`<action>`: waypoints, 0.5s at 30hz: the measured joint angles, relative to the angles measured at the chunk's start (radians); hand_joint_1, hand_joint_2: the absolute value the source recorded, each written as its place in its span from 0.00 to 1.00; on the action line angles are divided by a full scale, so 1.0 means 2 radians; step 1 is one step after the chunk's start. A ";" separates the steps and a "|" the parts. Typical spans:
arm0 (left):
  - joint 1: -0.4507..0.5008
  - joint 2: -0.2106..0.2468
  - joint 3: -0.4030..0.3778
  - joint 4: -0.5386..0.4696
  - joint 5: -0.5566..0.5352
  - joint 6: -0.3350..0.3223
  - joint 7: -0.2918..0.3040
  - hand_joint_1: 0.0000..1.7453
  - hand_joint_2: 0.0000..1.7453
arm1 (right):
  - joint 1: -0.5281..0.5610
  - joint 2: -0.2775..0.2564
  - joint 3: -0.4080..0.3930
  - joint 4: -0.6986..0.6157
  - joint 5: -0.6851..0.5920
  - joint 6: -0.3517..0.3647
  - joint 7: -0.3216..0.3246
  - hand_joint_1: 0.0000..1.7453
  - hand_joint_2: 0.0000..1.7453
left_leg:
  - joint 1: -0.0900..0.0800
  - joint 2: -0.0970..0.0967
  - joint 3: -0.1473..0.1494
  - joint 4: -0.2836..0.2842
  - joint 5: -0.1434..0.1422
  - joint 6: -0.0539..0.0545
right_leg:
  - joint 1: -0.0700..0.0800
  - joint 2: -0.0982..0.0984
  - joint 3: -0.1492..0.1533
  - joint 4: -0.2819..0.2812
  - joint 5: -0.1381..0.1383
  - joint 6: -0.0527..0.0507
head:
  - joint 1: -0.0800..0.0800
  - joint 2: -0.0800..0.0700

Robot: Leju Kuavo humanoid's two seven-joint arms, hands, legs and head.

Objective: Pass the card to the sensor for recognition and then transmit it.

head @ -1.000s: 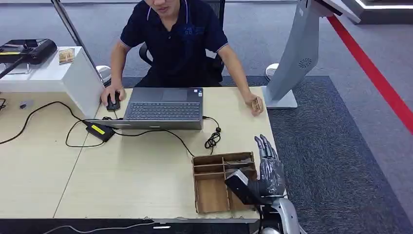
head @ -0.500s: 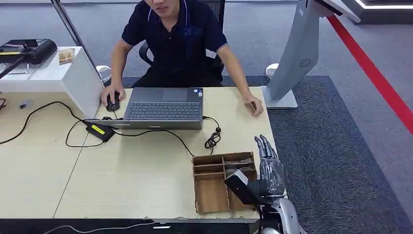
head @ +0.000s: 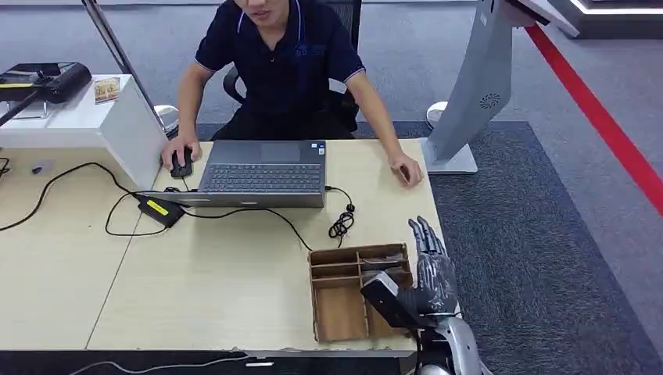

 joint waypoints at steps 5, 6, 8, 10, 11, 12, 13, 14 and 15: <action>0.000 0.000 0.000 0.000 0.000 0.000 0.000 0.00 0.00 | 0.000 0.000 0.000 0.000 0.000 0.000 0.000 0.09 1.00 | 0.000 0.000 0.000 0.000 0.000 0.000 | 0.000 0.000 0.000 0.000 0.000 0.000 | 0.000 0.000; 0.000 0.000 0.000 0.000 0.000 0.000 0.000 0.00 0.00 | 0.000 0.000 0.000 0.000 0.000 0.000 0.000 0.10 1.00 | 0.000 0.000 0.000 0.000 0.000 0.000 | 0.000 0.000 0.000 0.000 0.000 0.000 | 0.000 0.000; 0.000 0.000 0.000 0.000 0.000 0.000 0.000 0.00 0.00 | 0.000 0.000 0.000 0.000 0.000 0.000 0.000 0.17 1.00 | 0.000 0.000 0.000 0.000 0.000 0.000 | 0.000 0.000 0.000 0.000 0.000 0.000 | 0.000 0.000; 0.000 0.000 0.000 0.000 0.000 0.000 0.000 0.00 0.00 | 0.000 0.000 0.000 0.000 0.000 0.000 0.000 0.13 1.00 | 0.000 0.000 0.000 0.000 0.000 0.000 | 0.000 0.000 0.000 0.000 0.000 0.000 | 0.000 0.000; 0.000 0.000 0.000 0.000 0.000 0.000 0.000 0.00 0.00 | 0.000 0.000 0.000 0.000 0.000 0.000 0.000 0.13 1.00 | 0.000 0.000 0.000 0.000 0.000 0.000 | 0.000 0.000 0.000 0.000 0.000 0.000 | 0.000 0.000; 0.000 0.000 0.000 0.000 0.000 0.000 0.000 0.00 0.00 | 0.000 0.000 0.000 0.000 0.000 0.000 0.000 0.12 1.00 | 0.000 0.000 0.000 0.000 0.000 0.000 | 0.000 0.000 0.000 0.000 0.000 0.000 | 0.000 0.000; 0.000 0.000 0.000 0.000 0.000 0.000 0.000 0.00 0.00 | 0.000 0.000 0.000 0.000 -0.001 0.000 0.000 0.13 1.00 | 0.000 0.000 0.000 0.000 0.000 0.000 | 0.000 0.000 0.000 0.000 0.000 0.000 | 0.000 0.000; 0.000 0.000 0.000 0.000 0.000 0.000 0.000 0.00 0.00 | 0.000 0.000 0.000 0.000 -0.001 0.000 0.000 0.13 1.00 | 0.000 0.000 0.000 0.000 0.000 0.000 | 0.000 0.000 0.000 0.000 0.000 0.000 | 0.000 0.000; 0.000 0.000 0.000 0.000 0.000 0.000 0.000 0.00 0.00 | 0.000 0.000 0.000 0.000 -0.001 0.000 0.000 0.13 1.00 | 0.000 0.000 0.000 0.000 0.000 0.000 | 0.000 0.000 0.000 0.000 0.000 0.000 | 0.000 0.000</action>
